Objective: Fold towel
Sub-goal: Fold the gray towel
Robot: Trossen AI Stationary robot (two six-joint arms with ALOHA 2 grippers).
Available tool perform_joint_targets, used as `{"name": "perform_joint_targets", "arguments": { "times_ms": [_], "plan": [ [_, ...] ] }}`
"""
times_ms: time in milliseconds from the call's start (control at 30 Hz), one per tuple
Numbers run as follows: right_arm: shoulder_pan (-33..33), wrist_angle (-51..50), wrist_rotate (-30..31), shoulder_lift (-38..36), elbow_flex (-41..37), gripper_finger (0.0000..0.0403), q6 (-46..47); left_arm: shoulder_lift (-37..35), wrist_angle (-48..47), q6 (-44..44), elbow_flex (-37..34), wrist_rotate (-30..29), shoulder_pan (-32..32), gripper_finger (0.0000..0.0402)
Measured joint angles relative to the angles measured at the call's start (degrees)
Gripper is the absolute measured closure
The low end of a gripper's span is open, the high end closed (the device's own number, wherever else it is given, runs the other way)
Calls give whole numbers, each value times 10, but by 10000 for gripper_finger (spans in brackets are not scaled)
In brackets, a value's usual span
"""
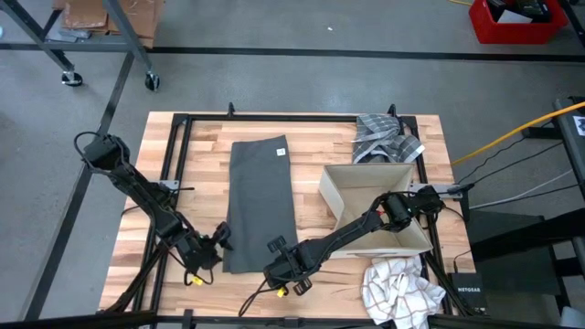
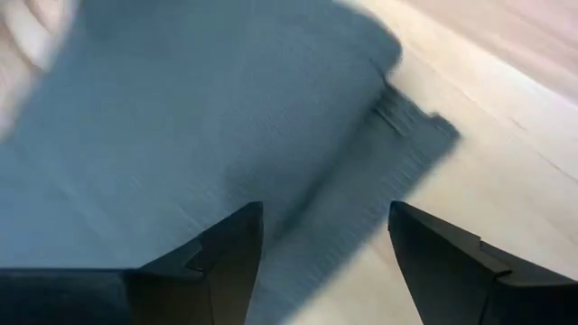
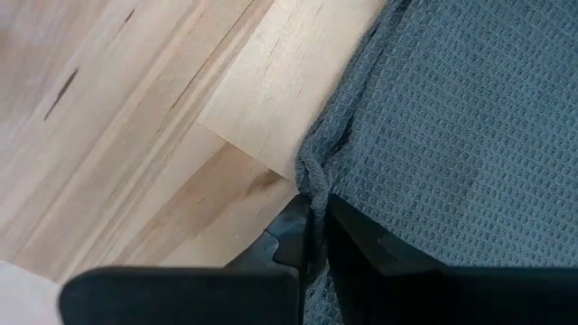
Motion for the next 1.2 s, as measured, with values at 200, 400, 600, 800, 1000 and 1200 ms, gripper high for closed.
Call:
{"name": "perform_joint_targets", "arguments": {
  "times_ms": [200,400,600,800,1000,1200],
  "plan": [
    [0,0,0,0,0,362,0,0,-2,91,6,-4,0,172],
    [0,0,0,-1,0,362,0,0,-2,169,6,11,0,172],
    [0,0,0,-1,0,362,0,26,5,197,6,50,9,172],
    [0,0,0,-1,0,362,0,61,34,200,8,52,23,172],
    [0,1,0,-1,0,362,0,66,87,184,6,45,25,173],
    [0,1,0,-1,0,362,-4,67,89,127,6,48,29,211]
  ]
}}
